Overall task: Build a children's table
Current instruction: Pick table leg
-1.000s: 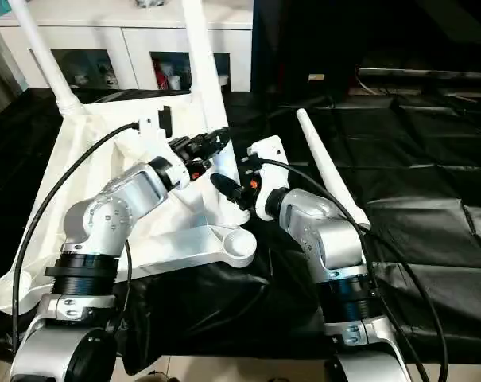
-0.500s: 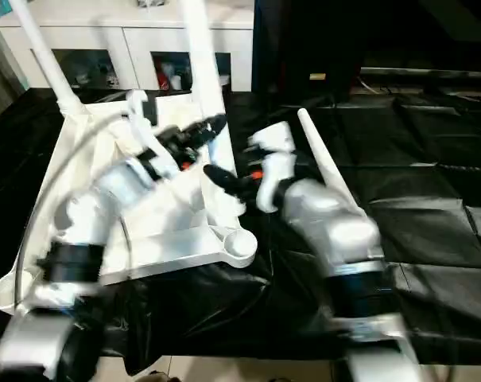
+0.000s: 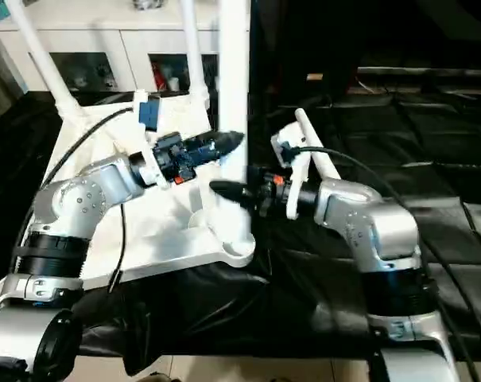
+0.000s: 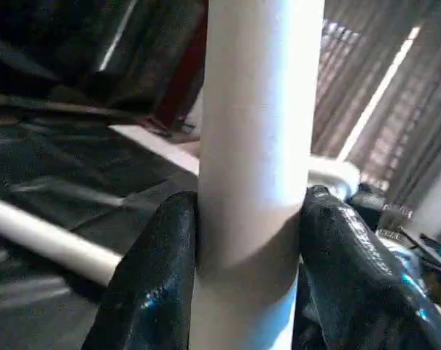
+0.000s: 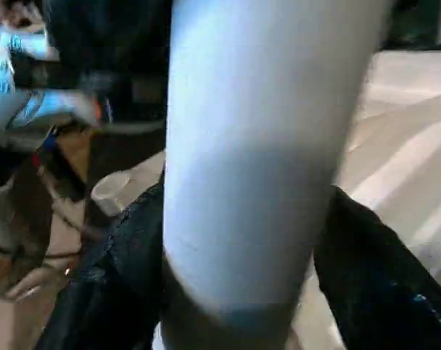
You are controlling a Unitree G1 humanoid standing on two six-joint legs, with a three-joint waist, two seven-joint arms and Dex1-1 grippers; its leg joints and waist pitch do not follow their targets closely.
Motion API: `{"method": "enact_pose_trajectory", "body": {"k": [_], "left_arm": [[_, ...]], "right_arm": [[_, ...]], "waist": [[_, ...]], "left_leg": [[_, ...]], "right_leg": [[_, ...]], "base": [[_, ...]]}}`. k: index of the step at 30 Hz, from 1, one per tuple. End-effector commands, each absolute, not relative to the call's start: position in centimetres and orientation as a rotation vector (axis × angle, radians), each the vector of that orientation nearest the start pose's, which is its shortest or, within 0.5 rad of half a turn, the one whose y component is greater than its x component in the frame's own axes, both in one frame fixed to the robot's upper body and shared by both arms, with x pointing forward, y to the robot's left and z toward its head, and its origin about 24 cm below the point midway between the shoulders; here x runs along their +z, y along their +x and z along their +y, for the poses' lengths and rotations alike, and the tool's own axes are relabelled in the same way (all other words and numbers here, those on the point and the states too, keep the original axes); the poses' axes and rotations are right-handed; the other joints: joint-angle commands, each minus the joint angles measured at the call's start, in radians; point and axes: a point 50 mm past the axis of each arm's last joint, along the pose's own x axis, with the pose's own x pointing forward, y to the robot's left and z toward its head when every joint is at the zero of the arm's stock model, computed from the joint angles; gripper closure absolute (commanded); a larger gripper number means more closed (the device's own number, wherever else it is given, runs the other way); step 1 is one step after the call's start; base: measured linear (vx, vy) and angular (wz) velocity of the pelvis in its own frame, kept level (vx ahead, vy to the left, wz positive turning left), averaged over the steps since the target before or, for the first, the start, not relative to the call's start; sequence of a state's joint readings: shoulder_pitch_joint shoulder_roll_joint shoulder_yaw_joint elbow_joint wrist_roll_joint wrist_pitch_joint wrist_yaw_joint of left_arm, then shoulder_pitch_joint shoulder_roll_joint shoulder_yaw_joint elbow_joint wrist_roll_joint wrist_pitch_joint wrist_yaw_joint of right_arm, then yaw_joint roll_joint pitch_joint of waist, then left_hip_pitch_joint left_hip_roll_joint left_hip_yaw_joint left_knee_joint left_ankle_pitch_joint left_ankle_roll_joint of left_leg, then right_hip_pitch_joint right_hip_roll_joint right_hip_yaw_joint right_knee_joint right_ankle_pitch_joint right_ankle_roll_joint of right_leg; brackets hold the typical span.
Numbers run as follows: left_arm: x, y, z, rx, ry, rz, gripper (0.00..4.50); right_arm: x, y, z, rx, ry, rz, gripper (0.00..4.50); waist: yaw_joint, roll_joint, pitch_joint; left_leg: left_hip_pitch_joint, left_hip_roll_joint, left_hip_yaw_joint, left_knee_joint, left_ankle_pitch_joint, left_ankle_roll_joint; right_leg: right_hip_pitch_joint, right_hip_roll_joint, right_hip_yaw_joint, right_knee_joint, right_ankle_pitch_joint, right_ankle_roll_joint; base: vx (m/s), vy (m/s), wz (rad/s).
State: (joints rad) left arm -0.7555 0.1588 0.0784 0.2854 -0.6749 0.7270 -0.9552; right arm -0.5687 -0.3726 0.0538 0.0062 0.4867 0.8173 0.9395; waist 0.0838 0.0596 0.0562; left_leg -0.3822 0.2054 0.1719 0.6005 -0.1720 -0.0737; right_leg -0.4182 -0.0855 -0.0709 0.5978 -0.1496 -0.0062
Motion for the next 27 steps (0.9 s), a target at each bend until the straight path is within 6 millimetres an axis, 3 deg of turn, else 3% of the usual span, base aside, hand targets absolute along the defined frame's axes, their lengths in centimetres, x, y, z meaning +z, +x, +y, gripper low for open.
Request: {"method": "enact_pose_trajectory", "body": {"k": [1,6,7,9,10,11,12,13,14,16,17,21,22,24,25,27], "left_arm": [[18.2,33.1,8.4,-1.361,-0.538,0.029,2.62],[18.4,33.0,8.6,-1.376,-0.550,0.020,2.62],[18.4,33.0,8.6,-1.379,-0.550,0.018,2.62],[18.4,33.0,8.7,-1.362,-0.550,0.011,2.62],[18.4,33.1,8.7,-1.351,-0.556,0.009,2.62],[18.3,33.2,8.7,-1.339,-0.562,0.007,2.62],[18.3,33.2,8.6,-1.321,-0.563,0.003,2.62],[18.3,33.2,8.6,-1.319,-0.563,0.002,2.62],[18.3,33.2,8.5,-1.315,-0.562,0.001,2.62],[18.3,33.1,8.6,-1.318,-0.567,0.001,2.62],[18.3,33.0,8.7,-1.322,-0.571,0.001,2.06],[17.6,33.7,8.2,-1.125,-0.496,0.014,1.82],[17.4,33.5,7.8,-1.120,-0.484,0.030,1.79],[17.0,33.3,7.0,-1.082,-0.452,0.058,1.79],[16.7,33.4,6.5,-1.039,-0.436,0.071,1.79],[16.2,33.6,5.8,-0.967,-0.421,0.090,1.79]], "right_arm": [[13.7,30.3,-12.1,1.181,0.132,0.337,1.90],[13.3,30.2,-12.0,1.182,0.132,0.366,2.43],[13.3,30.2,-12.1,1.176,0.135,0.365,2.48],[13.4,30.4,-12.1,1.159,0.139,0.361,2.50],[13.4,30.5,-12.1,1.150,0.141,0.362,2.53],[13.4,30.6,-12.1,1.141,0.143,0.363,2.54],[13.3,30.7,-12.1,1.131,0.145,0.365,2.55],[13.3,30.7,-12.1,1.130,0.145,0.366,2.55],[13.2,30.8,-11.9,1.124,0.147,0.365,2.55],[13.2,30.8,-11.7,1.119,0.150,0.362,2.55],[13.2,30.8,-11.6,1.116,0.152,0.360,2.55],[13.1,31.5,-10.7,1.039,0.149,0.332,2.55],[13.0,31.6,-10.4,1.010,0.129,0.327,2.55],[12.8,31.9,-9.8,0.975,0.098,0.320,2.55],[12.7,31.9,-9.4,0.959,0.086,0.318,2.55],[12.7,32.0,-8.9,0.942,0.074,0.317,2.55]], "waist": [[-0.003,-0.007,-0.081],[-0.003,-0.006,-0.081],[-0.003,-0.011,-0.082],[-0.003,-0.016,-0.082],[-0.004,-0.023,-0.082],[-0.003,-0.019,-0.081],[-0.004,-0.026,-0.081],[-0.001,-0.021,-0.081],[-0.002,-0.028,-0.081],[-0.002,-0.025,-0.081],[-0.002,-0.025,-0.081],[-0.005,-0.029,-0.080],[-0.007,-0.038,-0.080],[-0.005,-0.032,-0.079],[-0.006,-0.043,-0.079],[-0.007,-0.037,-0.079]], "left_leg": [[0.013,0.005,0.004,-0.058,-0.171,0.037],[0.014,0.006,0.002,-0.059,-0.173,0.027],[0.013,0.006,0.002,-0.059,-0.164,0.028],[0.012,0.006,0.004,-0.058,-0.153,0.033],[0.011,0.005,0.005,-0.058,-0.148,0.036],[0.011,0.006,0.005,-0.057,-0.147,0.036],[0.011,0.006,0.006,-0.057,-0.144,0.037],[0.010,0.006,0.005,-0.057,-0.142,0.037],[0.009,0.005,0.006,-0.057,-0.141,0.038],[0.009,0.005,0.005,-0.057,-0.135,0.037],[0.010,0.005,0.005,-0.057,-0.135,0.037],[0.009,0.007,0.005,-0.058,-0.134,0.025],[0.009,0.006,0.007,-0.058,-0.135,0.025],[0.009,0.007,0.005,-0.059,-0.132,0.020],[0.007,0.009,0.005,-0.059,-0.121,0.021],[0.010,0.008,0.006,-0.059,-0.126,0.019]], "right_leg": [[0.071,-0.037,0.030,-0.063,-0.207,-0.223],[0.068,-0.036,0.031,-0.065,-0.240,-0.200],[0.068,-0.036,0.031,-0.063,-0.232,-0.201],[0.068,-0.036,0.032,-0.063,-0.225,-0.201],[0.069,-0.035,0.032,-0.063,-0.224,-0.201],[0.067,-0.037,0.032,-0.064,-0.238,-0.197],[0.067,-0.036,0.032,-0.064,-0.239,-0.196],[0.067,-0.038,0.033,-0.063,-0.247,-0.194],[0.067,-0.038,0.033,-0.066,-0.252,-0.190],[0.066,-0.038,0.033,-0.065,-0.262,-0.182],[0.065,-0.038,0.032,-0.065,-0.261,-0.181],[0.064,-0.038,0.033,-0.065,-0.264,-0.179],[0.064,-0.038,0.033,-0.068,-0.278,-0.167],[0.063,-0.039,0.034,-0.066,-0.290,-0.154],[0.064,-0.040,0.035,-0.064,-0.284,-0.149],[0.060,-0.038,0.035,-0.069,-0.291,-0.140]], "base": [[0.000,0.000,0.00],[0.000,0.000,0.00],[0.000,0.000,0.00],[0.000,0.000,0.00],[0.000,0.000,0.00],[0.000,0.000,0.00],[0.000,0.000,0.00],[0.000,0.000,0.00],[0.000,0.000,0.00],[0.000,0.000,0.00],[0.000,0.000,0.00],[0.000,0.000,0.00],[0.000,0.000,0.00],[0.000,0.000,0.00],[0.000,0.000,0.00],[0.000,0.000,0.00]]}}
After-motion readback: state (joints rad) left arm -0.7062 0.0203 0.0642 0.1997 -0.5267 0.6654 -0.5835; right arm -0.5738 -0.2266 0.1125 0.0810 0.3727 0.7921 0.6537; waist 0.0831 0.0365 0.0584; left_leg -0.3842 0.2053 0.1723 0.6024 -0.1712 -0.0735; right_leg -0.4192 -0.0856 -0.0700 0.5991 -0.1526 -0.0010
